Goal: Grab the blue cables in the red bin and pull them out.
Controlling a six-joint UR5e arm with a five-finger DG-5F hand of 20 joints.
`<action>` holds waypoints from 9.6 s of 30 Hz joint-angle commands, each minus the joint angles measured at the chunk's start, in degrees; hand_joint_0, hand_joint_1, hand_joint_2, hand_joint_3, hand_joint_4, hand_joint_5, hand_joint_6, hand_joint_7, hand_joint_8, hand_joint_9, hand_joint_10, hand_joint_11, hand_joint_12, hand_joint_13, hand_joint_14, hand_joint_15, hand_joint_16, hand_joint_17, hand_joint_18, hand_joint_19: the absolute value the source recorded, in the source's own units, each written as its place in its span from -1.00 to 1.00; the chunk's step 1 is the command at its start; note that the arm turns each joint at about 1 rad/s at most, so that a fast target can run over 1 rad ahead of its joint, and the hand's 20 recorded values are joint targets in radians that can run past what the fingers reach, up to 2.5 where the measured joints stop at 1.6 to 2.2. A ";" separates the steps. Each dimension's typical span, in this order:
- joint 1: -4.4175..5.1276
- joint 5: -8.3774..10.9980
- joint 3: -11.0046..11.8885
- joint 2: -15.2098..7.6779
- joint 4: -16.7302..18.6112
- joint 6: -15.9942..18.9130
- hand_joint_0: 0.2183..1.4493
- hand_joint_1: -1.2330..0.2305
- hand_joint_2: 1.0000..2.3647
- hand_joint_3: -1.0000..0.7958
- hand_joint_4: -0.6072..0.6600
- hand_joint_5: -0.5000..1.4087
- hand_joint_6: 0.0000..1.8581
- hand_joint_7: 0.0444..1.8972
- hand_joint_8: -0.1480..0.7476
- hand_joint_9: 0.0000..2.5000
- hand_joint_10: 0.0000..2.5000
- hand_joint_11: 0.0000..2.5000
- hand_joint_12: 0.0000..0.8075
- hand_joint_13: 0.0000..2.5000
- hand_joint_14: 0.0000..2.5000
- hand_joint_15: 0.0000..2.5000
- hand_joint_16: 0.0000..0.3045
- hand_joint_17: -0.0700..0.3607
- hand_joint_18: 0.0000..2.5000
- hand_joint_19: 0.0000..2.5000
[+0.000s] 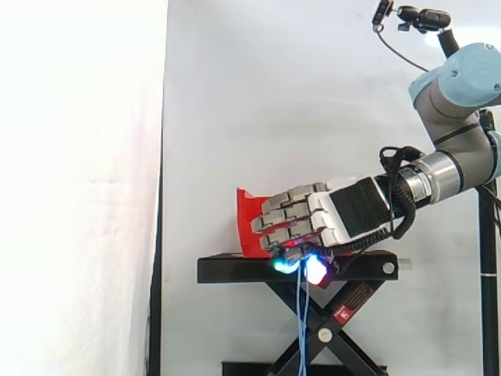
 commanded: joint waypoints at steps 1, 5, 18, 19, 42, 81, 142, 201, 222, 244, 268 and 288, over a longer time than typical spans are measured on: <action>-0.17 -0.01 -0.52 0.02 1.29 0.00 0.09 -0.54 -1.00 -1.00 0.28 0.32 -0.99 -0.42 -0.12 -0.44 -0.98 -0.59 -0.21 -0.58 -0.99 -0.64 -0.73 -0.25 -0.67 -0.52; -0.26 -0.01 -1.66 0.02 3.22 -0.09 0.09 -0.54 -1.00 -1.00 0.27 0.32 -0.99 -0.43 -0.11 -0.44 -0.99 -0.58 -0.21 -0.58 -0.99 -0.64 -0.73 -0.25 -0.67 -0.52; -0.70 -0.18 -1.92 0.02 4.63 -0.18 0.09 -0.54 -1.00 -1.00 0.28 0.32 -0.99 -0.43 -0.11 -0.44 -0.98 -0.59 -0.21 -0.58 -0.99 -0.64 -0.73 -0.25 -0.67 -0.52; -0.79 -0.18 -1.92 0.02 4.63 -0.18 0.09 -0.54 -1.00 -1.00 0.28 0.32 -0.99 -0.43 -0.11 -0.44 -0.99 -0.59 -0.21 -0.58 -0.99 -0.64 -0.73 -0.25 -0.67 -0.52; -1.23 -0.18 -1.92 0.02 4.36 -0.97 0.09 -0.54 -1.00 -1.00 0.27 0.35 -0.99 -0.39 -0.10 -0.43 -0.98 -0.58 -0.21 -0.58 -0.99 -0.64 -0.73 -0.25 -0.66 -0.52; -1.23 0.08 -1.92 0.02 4.19 -0.97 0.20 -0.45 -1.00 -1.00 0.23 0.48 -0.37 -0.43 -0.08 -0.32 -0.98 -0.51 -0.22 -0.50 -0.98 -0.62 -0.75 -0.27 -0.62 -0.53; 12.75 -1.15 -1.92 0.46 4.36 63.98 0.19 -0.44 -1.00 -1.00 0.22 0.48 -0.36 -0.44 -0.09 -0.33 -0.98 -0.51 -0.21 -0.50 -0.99 -0.62 -0.75 -0.27 -0.62 -0.52; 13.98 2.98 0.80 2.22 20.36 95.62 0.17 -0.44 -1.00 -1.00 0.22 0.46 -0.41 -0.44 -0.09 -0.34 -0.98 -0.53 -0.21 -0.50 -0.99 -0.62 -0.74 -0.27 -0.63 -0.52; 14.24 11.77 1.06 2.22 21.85 113.03 0.16 -0.44 -1.00 -1.00 0.23 0.46 -0.42 -0.43 -0.09 -0.34 -0.98 -0.52 -0.21 -0.51 -0.98 -0.62 -0.74 -0.27 -0.63 -0.52; 13.98 10.01 1.06 2.13 21.41 107.66 0.17 -0.44 -1.00 -1.00 0.23 0.47 -0.46 -0.41 -0.09 -0.30 -0.98 -0.47 -0.12 -0.14 -0.98 -0.22 -0.75 -0.28 -0.48 -0.41; 14.51 14.06 0.54 2.13 13.59 133.33 0.17 -0.44 -1.00 -1.00 0.22 0.47 -0.47 -0.40 -0.08 -0.30 -0.98 -0.47 -0.13 -0.03 -0.98 -0.08 -0.75 -0.27 -0.41 -0.33; 15.47 17.83 -0.08 2.13 8.49 151.70 0.17 -0.44 -1.00 -1.00 0.22 0.47 -0.46 -0.40 -0.08 -0.30 -0.98 -0.47 -0.14 0.04 -0.99 0.07 -0.75 -0.28 -0.41 -0.31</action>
